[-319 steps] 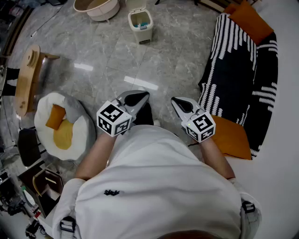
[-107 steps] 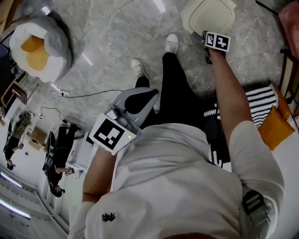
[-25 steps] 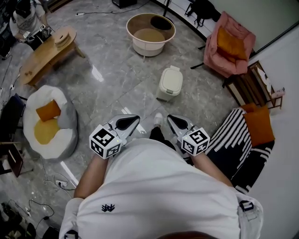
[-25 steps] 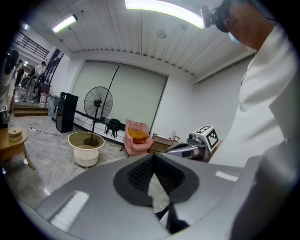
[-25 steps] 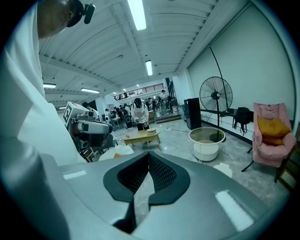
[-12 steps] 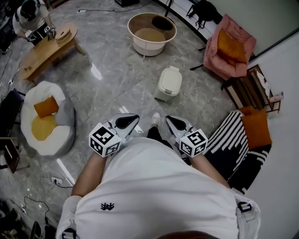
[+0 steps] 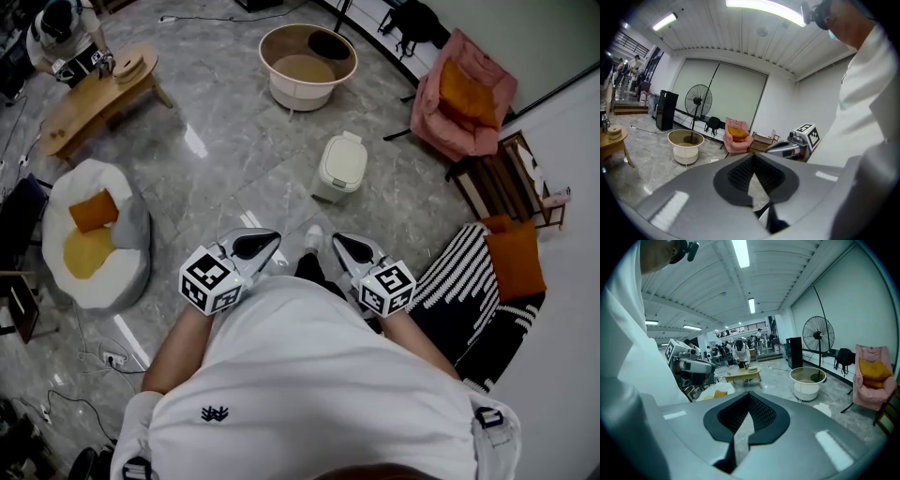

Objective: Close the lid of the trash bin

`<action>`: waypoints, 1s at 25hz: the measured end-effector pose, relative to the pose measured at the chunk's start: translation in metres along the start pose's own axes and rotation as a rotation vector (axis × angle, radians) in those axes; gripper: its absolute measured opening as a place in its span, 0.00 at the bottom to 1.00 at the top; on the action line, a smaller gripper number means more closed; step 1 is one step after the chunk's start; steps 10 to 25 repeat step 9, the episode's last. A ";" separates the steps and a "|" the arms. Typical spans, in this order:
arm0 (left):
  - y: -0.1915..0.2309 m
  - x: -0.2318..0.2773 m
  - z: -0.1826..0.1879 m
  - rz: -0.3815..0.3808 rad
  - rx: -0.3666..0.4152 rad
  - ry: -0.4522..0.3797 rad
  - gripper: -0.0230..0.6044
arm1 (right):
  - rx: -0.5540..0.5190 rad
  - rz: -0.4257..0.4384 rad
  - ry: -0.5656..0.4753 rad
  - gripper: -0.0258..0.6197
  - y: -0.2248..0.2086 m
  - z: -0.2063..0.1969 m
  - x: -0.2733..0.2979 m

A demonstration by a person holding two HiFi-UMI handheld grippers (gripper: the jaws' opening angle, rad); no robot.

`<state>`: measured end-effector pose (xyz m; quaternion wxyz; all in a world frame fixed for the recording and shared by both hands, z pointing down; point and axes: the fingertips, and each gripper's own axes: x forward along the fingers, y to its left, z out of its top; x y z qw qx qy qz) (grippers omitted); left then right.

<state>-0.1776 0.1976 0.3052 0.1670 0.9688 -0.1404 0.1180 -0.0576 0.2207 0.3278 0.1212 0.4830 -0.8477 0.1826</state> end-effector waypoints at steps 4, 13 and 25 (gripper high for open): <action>0.000 0.002 -0.002 -0.006 -0.004 0.003 0.12 | 0.000 -0.001 0.004 0.04 0.000 -0.001 0.001; 0.003 0.006 0.000 -0.012 0.005 0.009 0.12 | -0.001 -0.003 0.002 0.04 -0.004 0.001 0.004; 0.003 0.006 0.000 -0.012 0.005 0.009 0.12 | -0.001 -0.003 0.002 0.04 -0.004 0.001 0.004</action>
